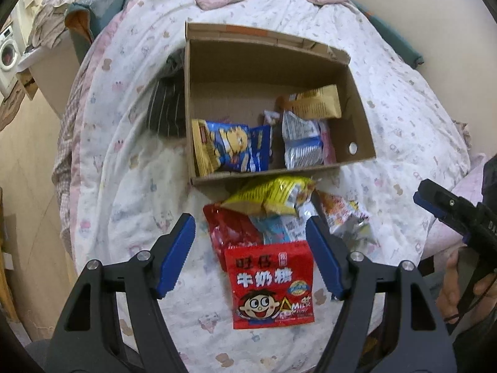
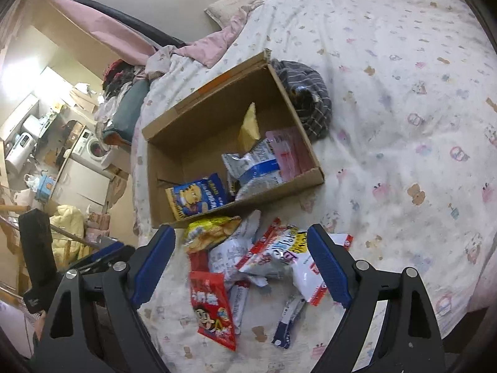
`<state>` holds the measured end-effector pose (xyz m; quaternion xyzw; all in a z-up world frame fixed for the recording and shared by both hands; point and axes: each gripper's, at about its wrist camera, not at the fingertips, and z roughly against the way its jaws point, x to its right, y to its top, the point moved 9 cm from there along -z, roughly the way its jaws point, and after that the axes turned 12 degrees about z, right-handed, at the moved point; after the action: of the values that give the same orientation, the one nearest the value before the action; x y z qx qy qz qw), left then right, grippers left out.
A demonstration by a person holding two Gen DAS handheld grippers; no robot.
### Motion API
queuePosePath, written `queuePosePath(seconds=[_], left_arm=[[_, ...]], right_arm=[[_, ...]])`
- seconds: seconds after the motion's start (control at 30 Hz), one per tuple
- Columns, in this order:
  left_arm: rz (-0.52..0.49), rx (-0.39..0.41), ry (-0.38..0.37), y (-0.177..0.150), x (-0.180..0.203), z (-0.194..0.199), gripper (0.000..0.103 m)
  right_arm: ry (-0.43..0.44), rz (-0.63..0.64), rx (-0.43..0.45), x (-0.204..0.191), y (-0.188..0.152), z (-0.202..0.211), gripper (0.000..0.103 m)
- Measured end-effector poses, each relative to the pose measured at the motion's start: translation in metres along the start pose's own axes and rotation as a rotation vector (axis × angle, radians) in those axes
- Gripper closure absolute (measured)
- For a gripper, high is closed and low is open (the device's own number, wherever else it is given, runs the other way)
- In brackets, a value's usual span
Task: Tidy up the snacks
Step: 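Grasp the red milk-candy bag with the left gripper and lift it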
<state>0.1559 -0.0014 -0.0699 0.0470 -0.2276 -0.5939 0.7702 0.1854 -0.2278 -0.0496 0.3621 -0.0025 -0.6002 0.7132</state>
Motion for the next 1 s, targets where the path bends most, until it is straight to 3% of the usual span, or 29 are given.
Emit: queuePosePath(seconds=[0.2, 0.33, 0.47, 0.53, 0.63, 0.77, 1.0], left_arm=[[0.017, -0.034, -0.008, -0.003, -0.006, -0.011, 0.032], [0.092, -0.138, -0.024, -0.012, -0.018, -0.033, 0.032], [0.159, -0.237, -0.027, -0.026, -0.025, -0.053, 0.015], [0.155, -0.265, 0.008, -0.034, -0.028, -0.062, 0.014], [0.183, -0.356, -0.005, -0.054, -0.025, -0.081, 0.013], [0.185, -0.417, 0.006, -0.080, -0.013, -0.103, 0.013], [0.152, -0.438, 0.039, -0.105, 0.010, -0.129, 0.010]], right_arm=[[-0.029, 0.013, -0.066, 0.008, -0.016, -0.014, 0.014], [-0.036, -0.012, -0.094, 0.018, -0.022, -0.021, 0.014], [-0.044, -0.045, -0.107, 0.026, -0.023, -0.024, 0.014], [-0.031, -0.070, -0.108, 0.028, -0.022, -0.025, 0.014], [-0.031, -0.079, -0.118, 0.029, -0.022, -0.029, 0.014], [-0.024, -0.066, -0.135, 0.023, -0.021, -0.035, 0.014], [-0.031, -0.008, -0.144, 0.013, -0.021, -0.036, 0.014]])
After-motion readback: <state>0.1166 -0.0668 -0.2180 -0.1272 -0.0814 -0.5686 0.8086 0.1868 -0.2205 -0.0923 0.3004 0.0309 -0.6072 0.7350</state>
